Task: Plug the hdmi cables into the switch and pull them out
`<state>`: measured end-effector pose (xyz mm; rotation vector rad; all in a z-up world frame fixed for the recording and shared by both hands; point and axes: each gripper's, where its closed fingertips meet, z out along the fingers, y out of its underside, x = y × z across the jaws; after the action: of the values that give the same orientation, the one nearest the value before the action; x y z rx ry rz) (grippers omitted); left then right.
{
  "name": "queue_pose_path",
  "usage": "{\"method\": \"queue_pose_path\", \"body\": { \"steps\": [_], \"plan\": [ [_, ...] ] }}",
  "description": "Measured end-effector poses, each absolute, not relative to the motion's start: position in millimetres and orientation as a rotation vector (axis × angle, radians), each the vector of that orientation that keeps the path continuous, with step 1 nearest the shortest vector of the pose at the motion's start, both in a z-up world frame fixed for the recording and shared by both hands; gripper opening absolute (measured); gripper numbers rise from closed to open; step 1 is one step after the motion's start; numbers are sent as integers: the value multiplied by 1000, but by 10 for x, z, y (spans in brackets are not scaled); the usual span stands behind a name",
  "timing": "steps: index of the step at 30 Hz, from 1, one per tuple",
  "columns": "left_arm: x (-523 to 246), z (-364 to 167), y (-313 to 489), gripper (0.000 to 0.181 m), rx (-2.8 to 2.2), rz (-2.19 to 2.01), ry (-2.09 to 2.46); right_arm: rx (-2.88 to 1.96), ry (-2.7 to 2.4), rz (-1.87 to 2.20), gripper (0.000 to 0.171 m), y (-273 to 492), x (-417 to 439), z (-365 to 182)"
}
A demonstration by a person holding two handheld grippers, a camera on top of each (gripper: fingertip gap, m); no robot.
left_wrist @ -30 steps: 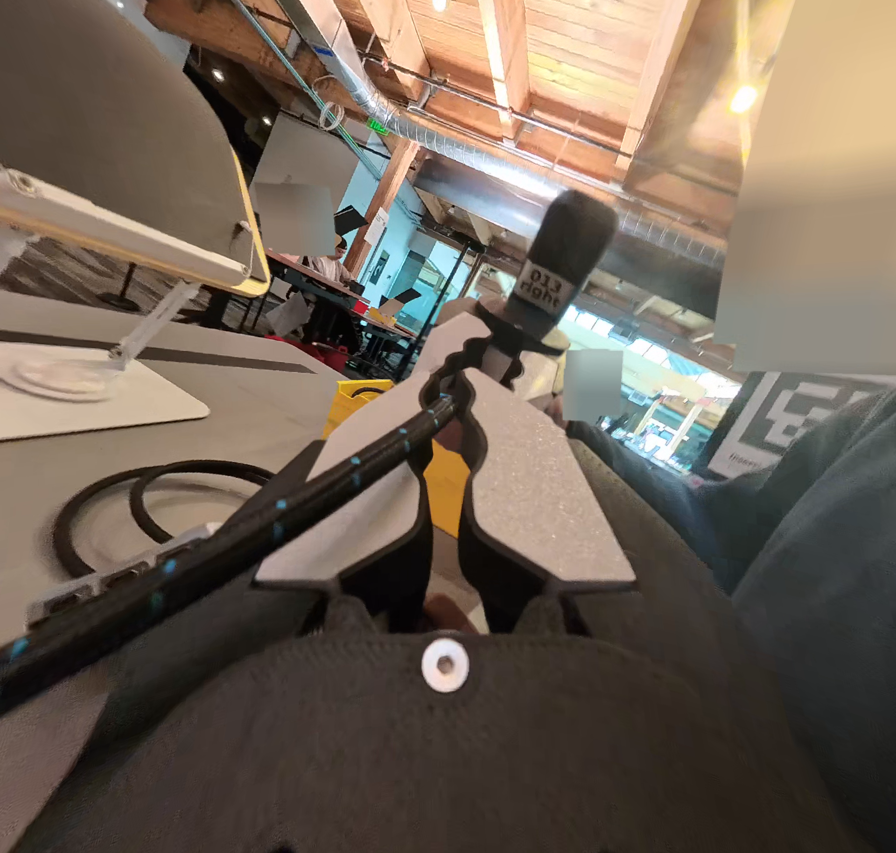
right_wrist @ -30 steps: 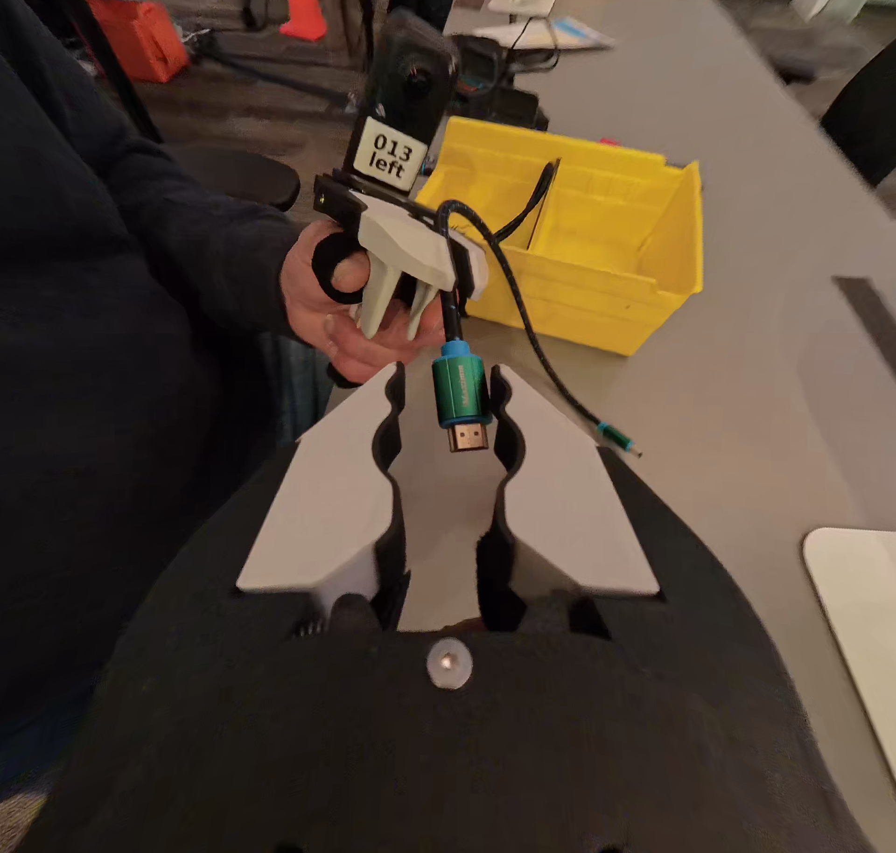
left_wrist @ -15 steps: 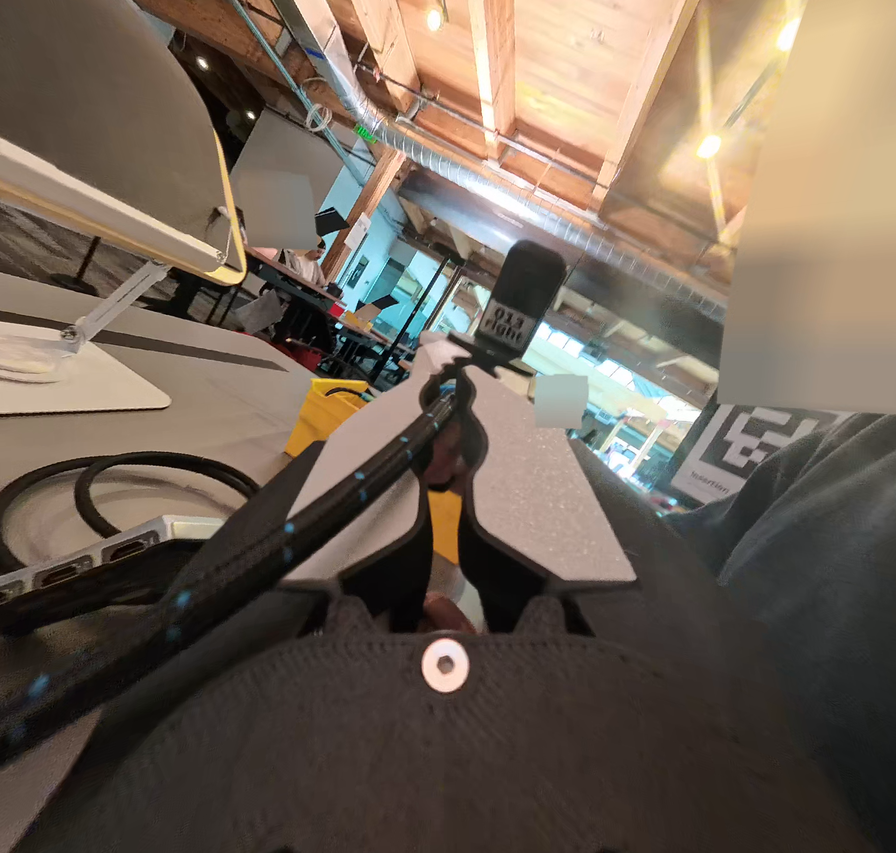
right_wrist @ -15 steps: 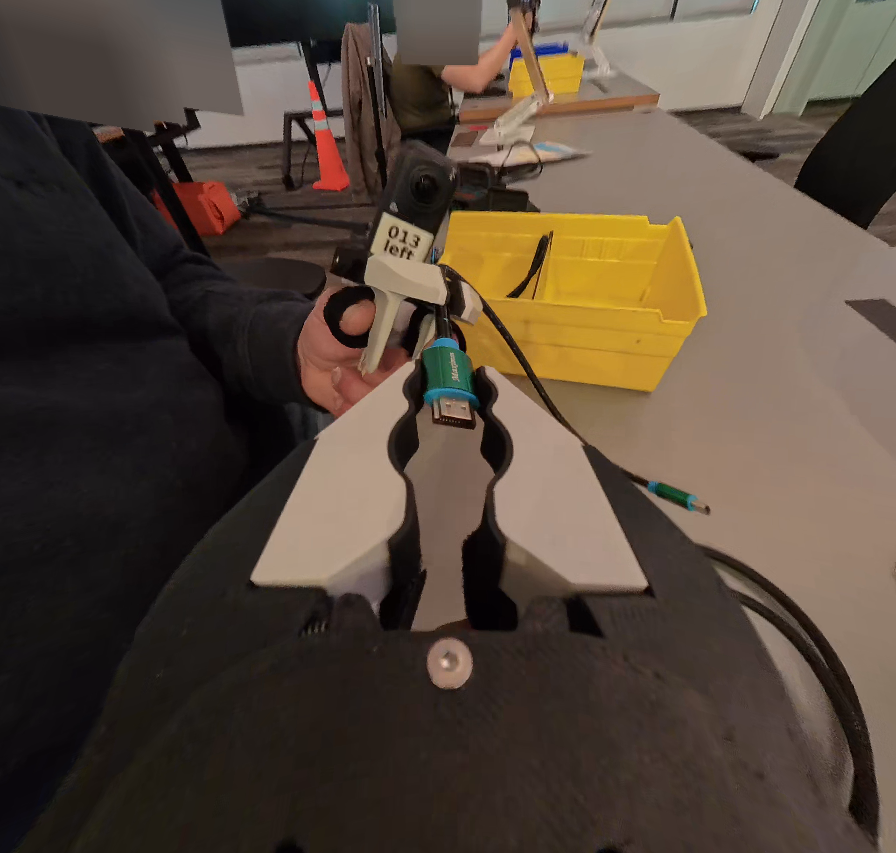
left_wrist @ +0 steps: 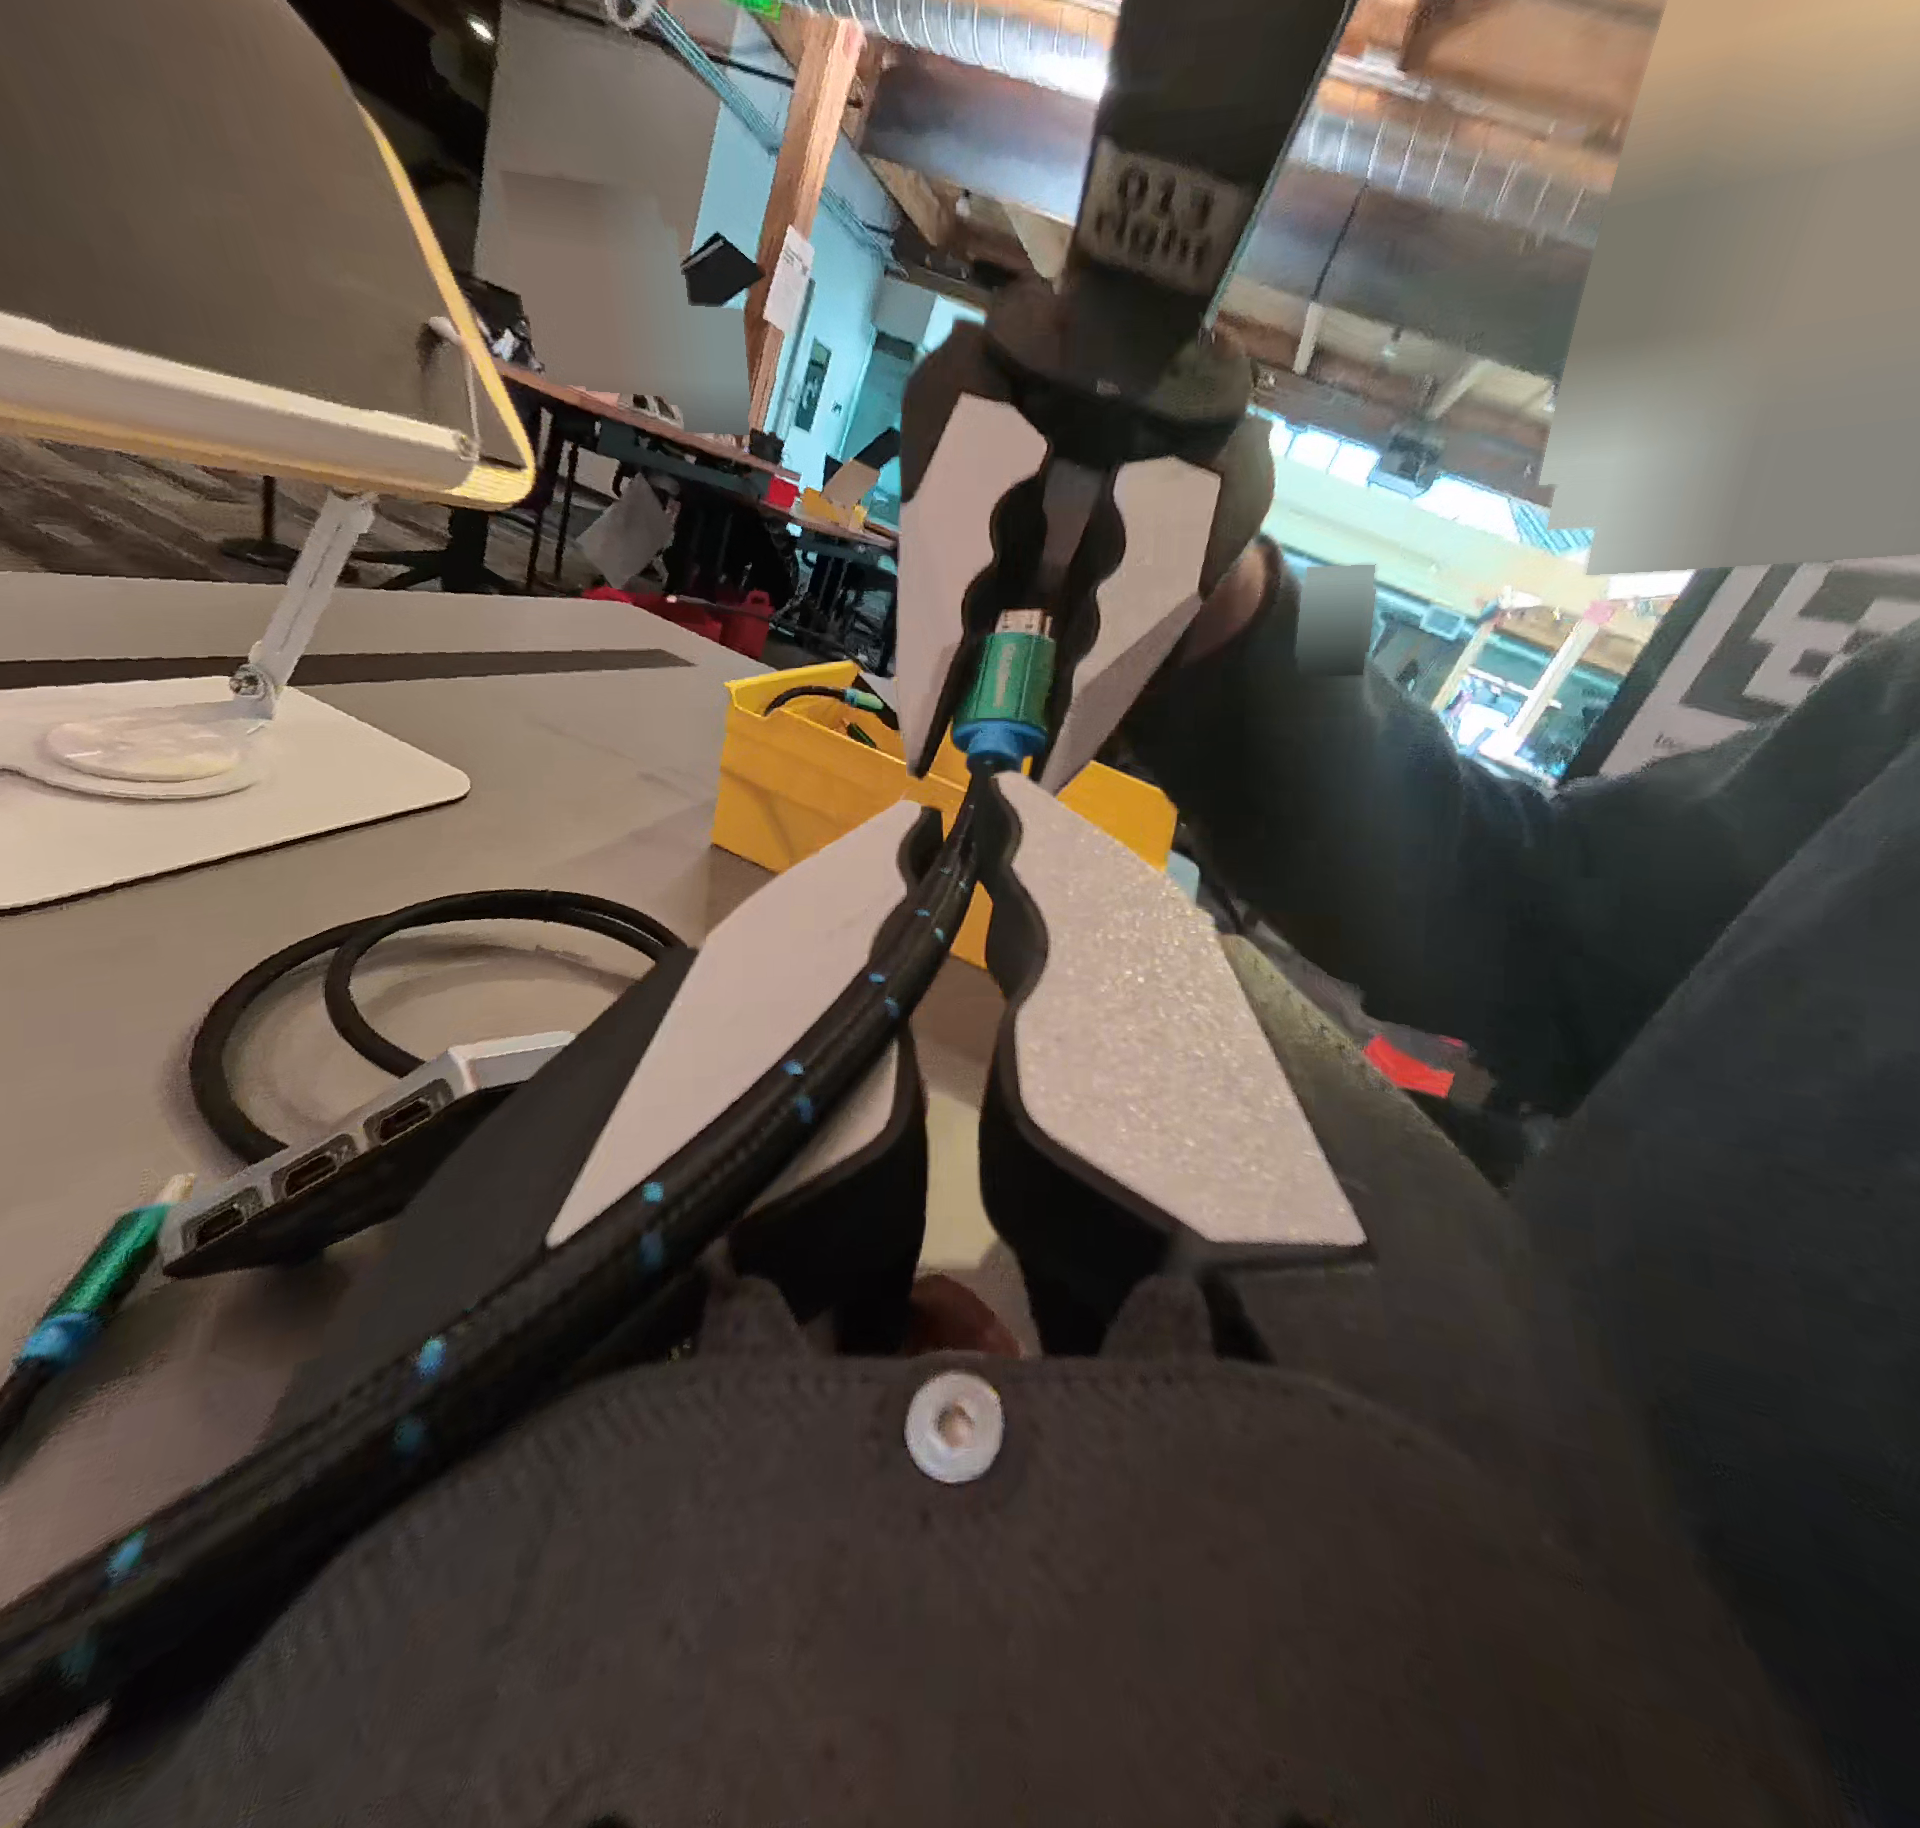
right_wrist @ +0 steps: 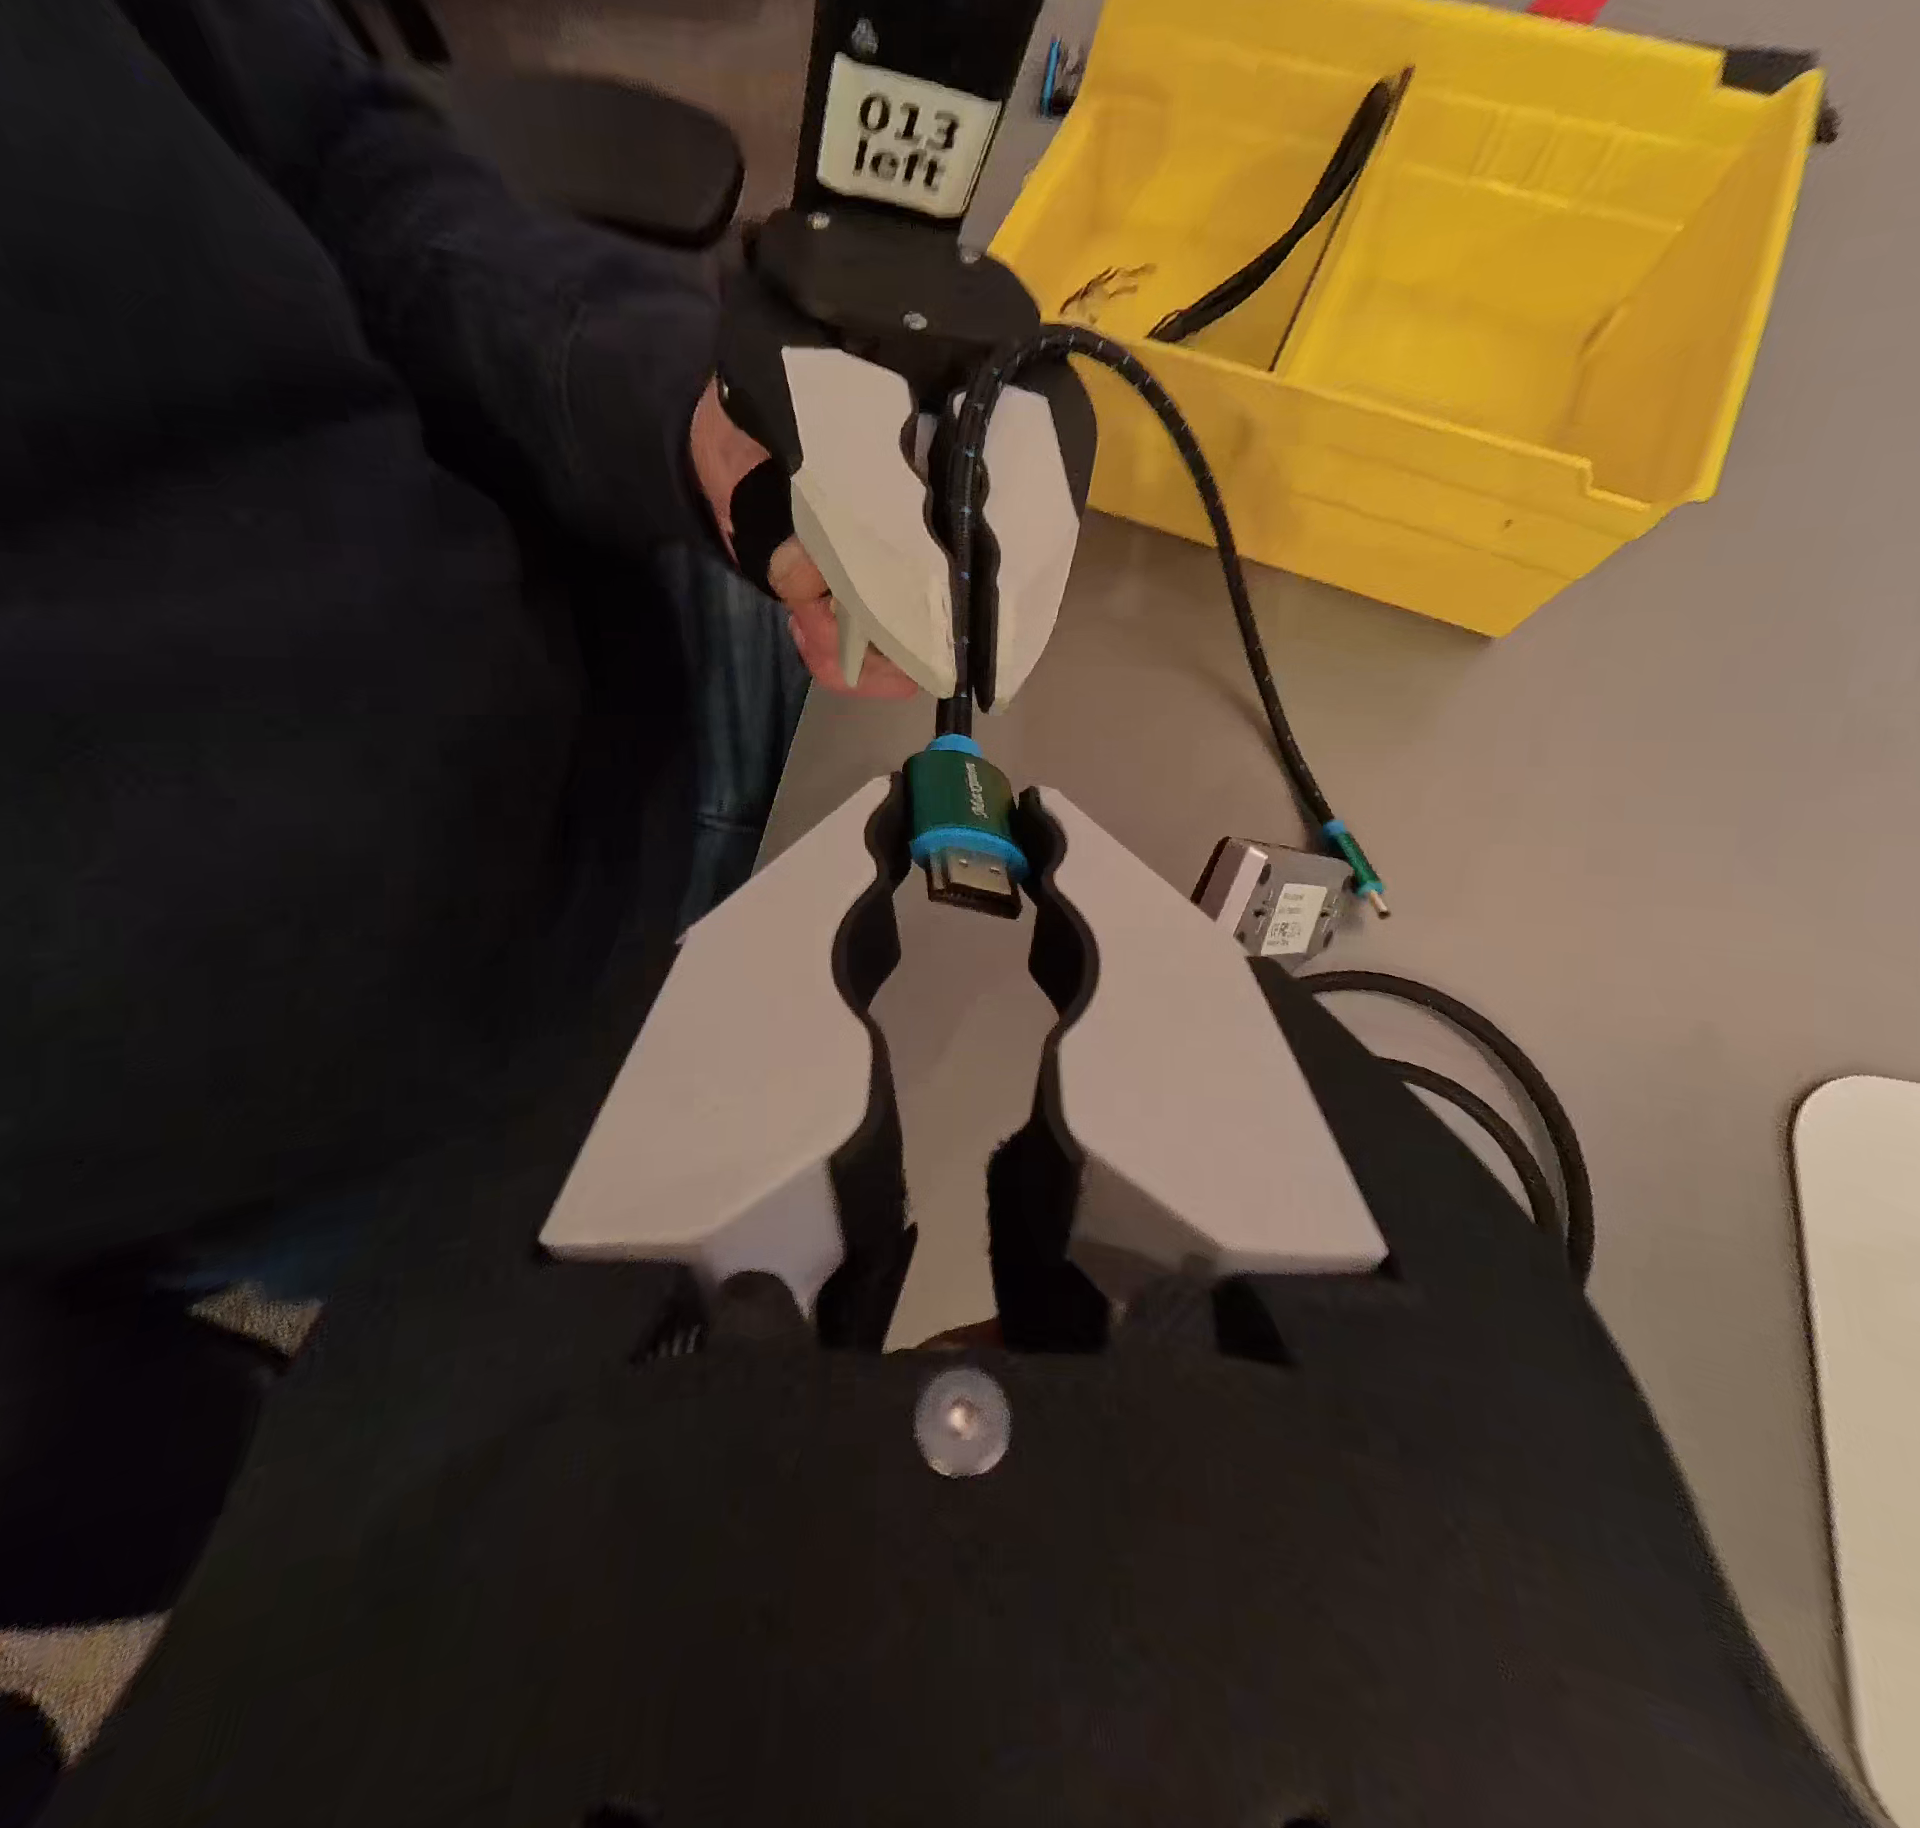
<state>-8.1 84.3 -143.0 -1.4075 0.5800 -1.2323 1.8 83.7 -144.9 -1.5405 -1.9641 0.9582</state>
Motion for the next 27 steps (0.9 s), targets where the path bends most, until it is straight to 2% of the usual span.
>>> {"method": "queue_pose_path", "body": {
  "steps": [7,15,16,19,21,25,27],
  "plan": [
    [-47,-1531,815,6,-1455,-1144,667,-1555,-2145,795,18,826,44,-1527],
    [-51,-1435,790,6,-1382,-1154,699,-1491,-1934,1080,19,772,57,-1546],
    [-33,-1411,777,8,-1360,-1171,705,-1480,-1920,1112,19,747,53,-1539],
    [78,-1402,765,32,-1339,-1187,740,-1463,-1940,1124,19,683,42,-1566],
    [137,-1403,766,36,-1336,-1197,759,-1454,-1958,1117,19,659,40,-1562],
    [179,-1384,765,24,-1334,-1200,776,-1458,-1978,1080,18,677,71,-1558],
    [189,-1387,772,24,-1350,-1212,775,-1456,-1982,1046,18,691,83,-1568]
  ]
}}
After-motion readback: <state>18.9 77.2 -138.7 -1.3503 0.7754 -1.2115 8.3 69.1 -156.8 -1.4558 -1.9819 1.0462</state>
